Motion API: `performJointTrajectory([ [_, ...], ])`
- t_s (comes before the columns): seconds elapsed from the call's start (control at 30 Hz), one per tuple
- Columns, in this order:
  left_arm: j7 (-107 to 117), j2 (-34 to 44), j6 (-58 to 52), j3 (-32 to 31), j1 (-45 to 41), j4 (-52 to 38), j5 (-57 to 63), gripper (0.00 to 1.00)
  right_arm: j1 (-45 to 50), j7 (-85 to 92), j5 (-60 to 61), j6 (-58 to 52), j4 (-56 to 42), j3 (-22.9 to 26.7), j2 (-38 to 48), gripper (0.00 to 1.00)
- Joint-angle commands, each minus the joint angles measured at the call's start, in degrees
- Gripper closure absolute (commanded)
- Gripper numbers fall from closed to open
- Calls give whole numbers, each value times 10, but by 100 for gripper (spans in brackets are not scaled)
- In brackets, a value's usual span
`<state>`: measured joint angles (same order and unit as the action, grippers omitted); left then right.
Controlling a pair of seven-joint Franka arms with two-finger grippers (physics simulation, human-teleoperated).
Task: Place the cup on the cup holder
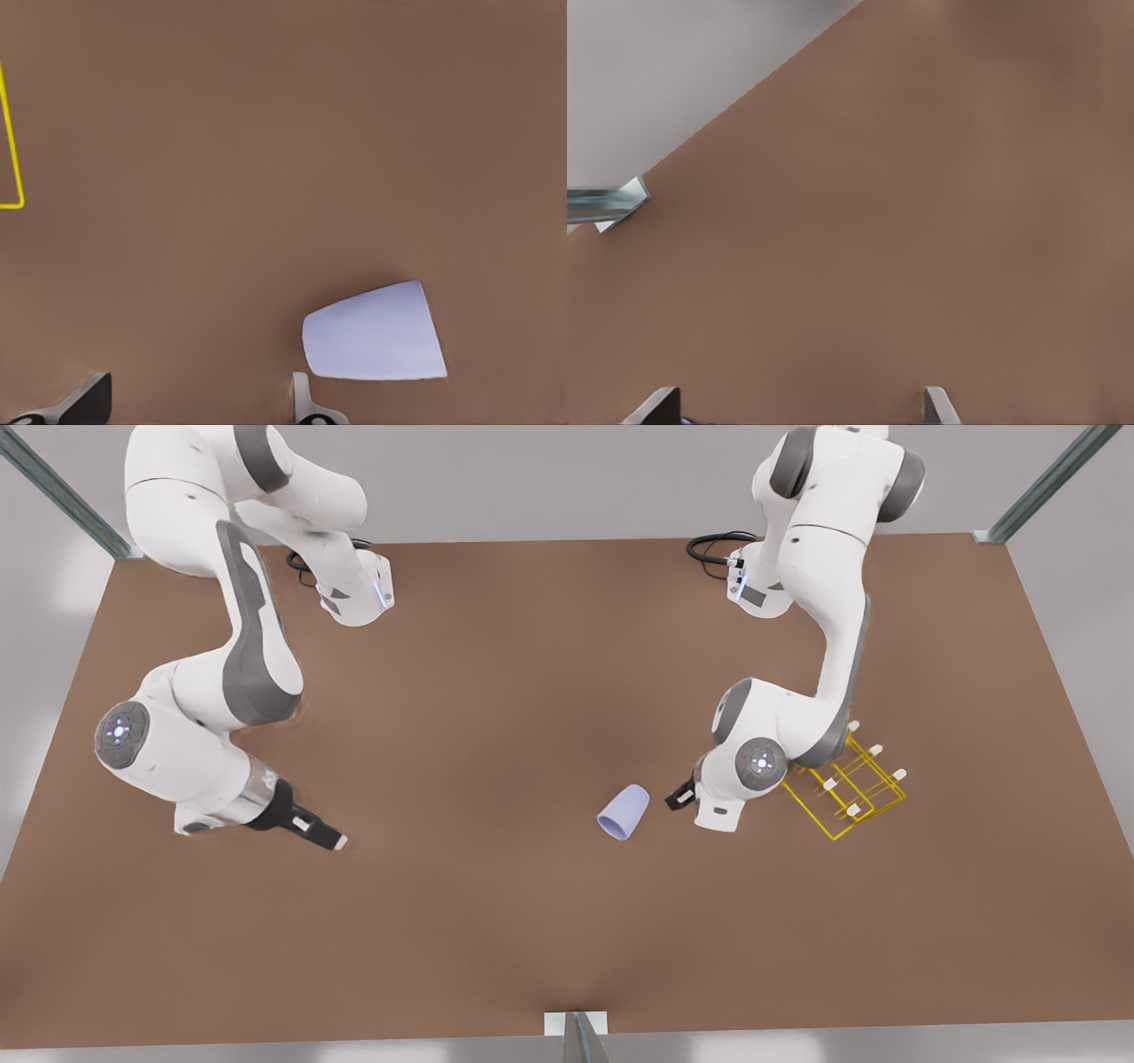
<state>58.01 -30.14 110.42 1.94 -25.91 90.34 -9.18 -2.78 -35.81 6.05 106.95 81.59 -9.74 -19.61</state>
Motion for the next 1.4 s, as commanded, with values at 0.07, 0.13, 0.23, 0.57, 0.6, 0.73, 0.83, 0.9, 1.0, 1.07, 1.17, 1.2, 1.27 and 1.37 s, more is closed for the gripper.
performJointTrajectory([
  [0.07, 1058, -13, 208, 0, -22, 6, -8, 0, -6, 348, -114, -104, -6, 18, 12, 0],
  [0.13, 1145, -18, 240, 0, -31, 6, -6, 0, -6, 348, -113, -104, -6, 18, 8, 0],
  [0.23, 1186, -7, 316, 0, -30, 76, -48, 0, -12, 353, -113, -105, -4, 19, 7, 0],
  [0.57, 1350, 11, 380, -1, -49, 160, -114, 0, -13, 352, -108, -111, -5, 20, 1, 0],
  [0.6, 1350, 3, 379, -1, -54, 160, -112, 0, -13, 352, -108, -111, -5, 20, 1, 0],
  [0.73, 1352, -4, 392, -1, -55, 157, -118, 0, -13, 353, -108, -111, -5, 20, 1, 0],
  [0.83, 1354, -13, 405, -1, -63, 155, -130, 0, -17, 354, -108, -112, -5, 20, -2, 0],
  [0.9, 1353, -22, 408, -1, -66, 155, -124, 0, -18, 354, -108, -112, -5, 20, -2, 0],
  [1.0, 1345, -28, 407, -1, -66, 156, -123, 0, -18, 354, -108, -112, -5, 20, -2, 0],
  [1.07, 1345, -37, 408, -1, -66, 155, -122, 0, -18, 354, -108, -112, -5, 20, -3, 0],
  [1.17, 1343, -51, 425, -1, -66, 155, -67, 0, -18, 354, -108, -112, -4, 20, -3, 0],
  [1.2, 1343, -54, 425, -1, -66, 154, -60, 0, -18, 354, -108, -112, -4, 20, -3, 0],
  [1.27, 1343, -55, 425, -1, -66, 154, -60, 0, -18, 354, -108, -112, -4, 20, -3, 0],
  [1.37, 1343, -66, 438, -1, -65, 151, -64, 0, -18, 354, -108, -112, -4, 20, -3, 0],
])
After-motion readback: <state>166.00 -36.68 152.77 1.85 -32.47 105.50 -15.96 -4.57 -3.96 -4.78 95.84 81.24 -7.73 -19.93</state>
